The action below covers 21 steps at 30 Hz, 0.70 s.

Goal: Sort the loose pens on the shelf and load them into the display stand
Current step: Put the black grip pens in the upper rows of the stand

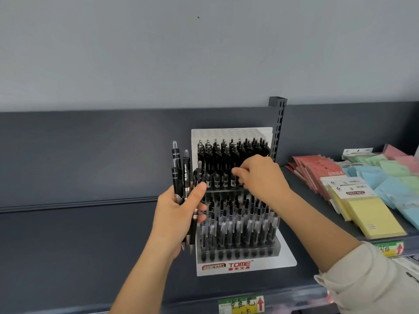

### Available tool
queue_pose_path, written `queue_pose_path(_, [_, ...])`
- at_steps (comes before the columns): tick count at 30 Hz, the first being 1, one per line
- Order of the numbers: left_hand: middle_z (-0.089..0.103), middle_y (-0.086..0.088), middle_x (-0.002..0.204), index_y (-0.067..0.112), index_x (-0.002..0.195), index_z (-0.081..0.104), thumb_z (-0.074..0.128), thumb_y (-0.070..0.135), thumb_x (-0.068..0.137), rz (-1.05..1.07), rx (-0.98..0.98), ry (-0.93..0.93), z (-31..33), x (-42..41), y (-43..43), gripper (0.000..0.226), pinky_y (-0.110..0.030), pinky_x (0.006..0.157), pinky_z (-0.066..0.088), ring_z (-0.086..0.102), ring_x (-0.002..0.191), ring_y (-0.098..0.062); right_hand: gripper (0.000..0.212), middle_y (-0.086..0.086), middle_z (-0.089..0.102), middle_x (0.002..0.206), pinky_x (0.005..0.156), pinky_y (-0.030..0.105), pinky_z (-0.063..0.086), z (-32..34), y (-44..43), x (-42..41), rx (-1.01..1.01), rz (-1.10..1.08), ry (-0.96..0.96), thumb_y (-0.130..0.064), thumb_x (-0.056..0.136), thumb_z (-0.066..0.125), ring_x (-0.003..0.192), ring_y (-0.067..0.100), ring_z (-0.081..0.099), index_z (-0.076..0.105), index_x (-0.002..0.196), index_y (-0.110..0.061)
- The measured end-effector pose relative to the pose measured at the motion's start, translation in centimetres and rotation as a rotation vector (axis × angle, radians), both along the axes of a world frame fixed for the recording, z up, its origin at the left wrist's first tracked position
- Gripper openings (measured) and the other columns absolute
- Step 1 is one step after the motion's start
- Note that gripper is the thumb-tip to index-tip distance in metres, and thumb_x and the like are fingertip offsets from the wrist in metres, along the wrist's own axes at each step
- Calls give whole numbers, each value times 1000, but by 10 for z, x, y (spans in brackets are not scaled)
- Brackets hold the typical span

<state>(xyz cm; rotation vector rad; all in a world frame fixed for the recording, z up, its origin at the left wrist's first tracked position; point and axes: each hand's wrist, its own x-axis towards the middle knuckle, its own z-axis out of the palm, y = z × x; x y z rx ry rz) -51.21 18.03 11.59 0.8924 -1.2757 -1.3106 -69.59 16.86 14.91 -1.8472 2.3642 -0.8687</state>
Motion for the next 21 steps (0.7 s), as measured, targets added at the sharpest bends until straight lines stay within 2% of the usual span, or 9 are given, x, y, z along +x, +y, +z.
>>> queue_pose_path(3, [61,4,57,11,89,64,68,25,81,-28,-14,7,1,-3,2,17,-22,52,53,60,56,-10,43,3,65,67,62,29,47,4,22,9,-135,-3,82,-50,91,49,64,19,62,66,83,-12])
queue_pose_path(6, [64,5,59,11,90,65,68,25,78,-65,-35,-6,2,-5,4,18,-22,51,53,63,57,-11,27,-12,64,74,66,22,48,8,45,28,-175,244,-161,-49,88,52,67,4,61,65,88,-26])
queue_pose_path(8, [66,5,61,11,89,66,67,29,73,-96,-60,-19,2,-6,7,23,-21,50,51,64,57,-11,16,-10,64,74,64,23,49,3,50,37,-174,379,-336,-45,85,58,65,5,59,64,81,-30])
queue_pose_path(10, [67,2,62,11,85,67,65,32,69,-136,-89,-40,2,-4,10,27,-22,50,50,63,56,-12,22,-3,63,69,61,27,50,-3,54,42,-186,414,-523,-46,77,65,62,14,56,65,74,-24])
queue_pose_path(13, [66,-2,63,12,81,68,65,33,68,-195,-102,-60,5,-3,15,25,-22,49,50,62,55,-13,28,-5,55,60,51,16,42,-11,58,42,-177,435,-876,-42,63,70,56,5,49,63,69,-16])
queue_pose_path(17, [72,-10,76,8,90,70,61,34,74,-209,-41,-49,3,-3,14,32,-24,53,54,67,61,-17,10,-11,58,58,52,15,43,-16,57,37,-231,429,-1035,-17,80,68,55,2,51,65,71,-18])
queue_pose_path(21, [74,-8,82,11,91,71,62,25,83,-183,-27,-95,-1,-4,14,18,-22,54,52,69,65,-16,8,-7,63,67,58,15,49,-20,59,35,-313,369,-1230,-13,85,63,62,4,57,69,90,-11])
